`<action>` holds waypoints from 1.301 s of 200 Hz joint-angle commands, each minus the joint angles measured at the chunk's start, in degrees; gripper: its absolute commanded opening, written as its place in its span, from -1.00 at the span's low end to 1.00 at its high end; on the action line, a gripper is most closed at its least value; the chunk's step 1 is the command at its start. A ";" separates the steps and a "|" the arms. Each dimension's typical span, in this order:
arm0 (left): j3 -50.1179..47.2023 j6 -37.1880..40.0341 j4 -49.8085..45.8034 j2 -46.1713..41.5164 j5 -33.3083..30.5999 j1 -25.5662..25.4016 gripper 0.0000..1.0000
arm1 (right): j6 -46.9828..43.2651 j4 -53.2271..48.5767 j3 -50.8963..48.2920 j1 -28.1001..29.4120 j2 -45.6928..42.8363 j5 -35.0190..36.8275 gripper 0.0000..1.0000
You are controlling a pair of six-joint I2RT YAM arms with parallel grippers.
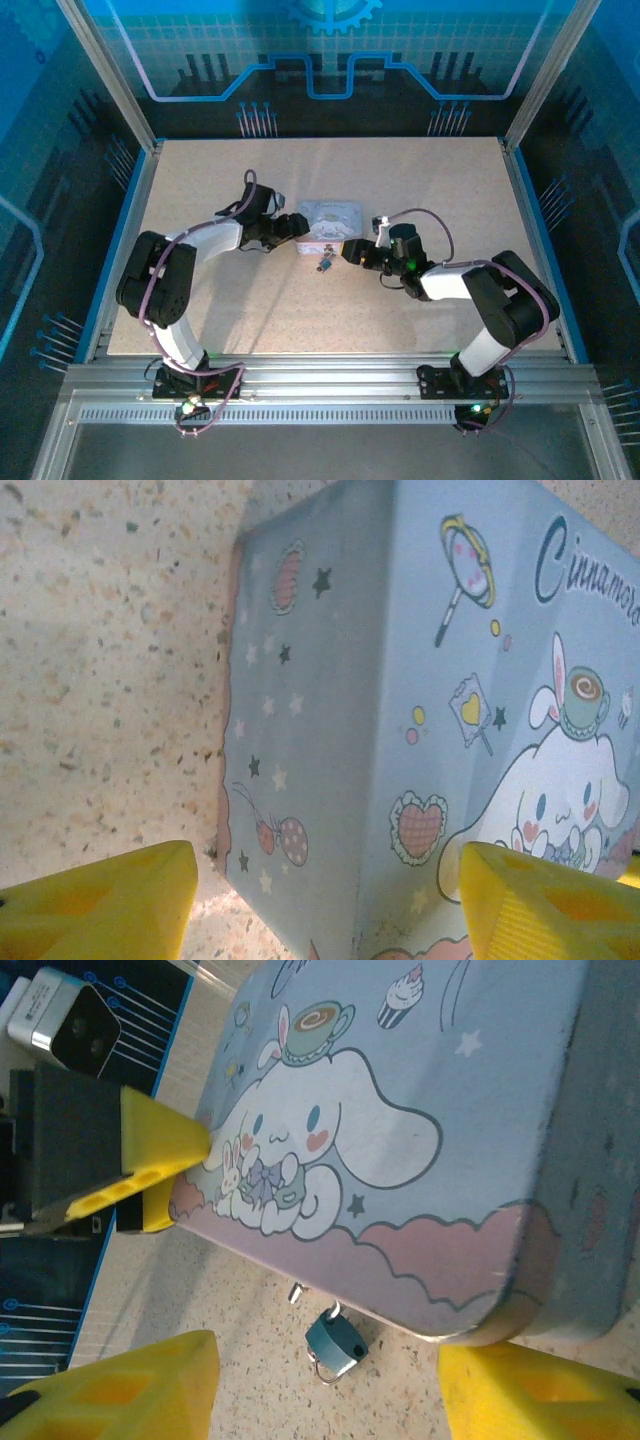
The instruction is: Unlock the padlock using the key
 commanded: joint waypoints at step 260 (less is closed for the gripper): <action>-11.74 -6.39 0.81 -8.12 -4.01 -2.85 0.41 | -1.45 19.55 -1.20 1.34 10.43 -8.98 0.48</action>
